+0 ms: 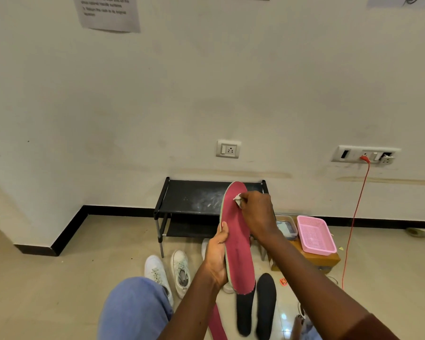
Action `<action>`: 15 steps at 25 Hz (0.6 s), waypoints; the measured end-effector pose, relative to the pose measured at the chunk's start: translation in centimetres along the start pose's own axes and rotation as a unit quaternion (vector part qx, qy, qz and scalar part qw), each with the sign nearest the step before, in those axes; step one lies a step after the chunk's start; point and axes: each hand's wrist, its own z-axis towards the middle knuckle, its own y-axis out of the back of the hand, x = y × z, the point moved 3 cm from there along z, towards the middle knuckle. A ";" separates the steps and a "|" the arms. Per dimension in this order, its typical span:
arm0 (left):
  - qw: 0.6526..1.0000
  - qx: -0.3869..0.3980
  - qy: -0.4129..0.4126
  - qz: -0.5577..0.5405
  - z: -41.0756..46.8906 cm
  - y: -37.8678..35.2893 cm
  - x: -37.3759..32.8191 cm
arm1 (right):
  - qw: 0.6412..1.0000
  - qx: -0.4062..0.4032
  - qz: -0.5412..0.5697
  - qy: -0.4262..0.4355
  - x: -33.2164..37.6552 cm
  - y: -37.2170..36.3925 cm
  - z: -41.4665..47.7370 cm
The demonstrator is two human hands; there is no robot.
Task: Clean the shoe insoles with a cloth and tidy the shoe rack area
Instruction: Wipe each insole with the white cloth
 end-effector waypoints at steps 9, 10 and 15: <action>0.996 0.037 -0.009 -0.076 -0.6 -0.2 -2.0 | 0.991 0.128 -0.021 0.041 1.5 -0.6 -5.1; 0.996 0.033 -0.015 -0.078 -0.5 -0.2 -2.1 | 0.989 0.140 -0.020 0.035 1.3 -0.7 -5.9; 0.996 0.031 -0.013 -0.085 -0.5 0.0 -1.8 | 0.990 0.137 0.008 0.018 0.9 -0.4 -8.0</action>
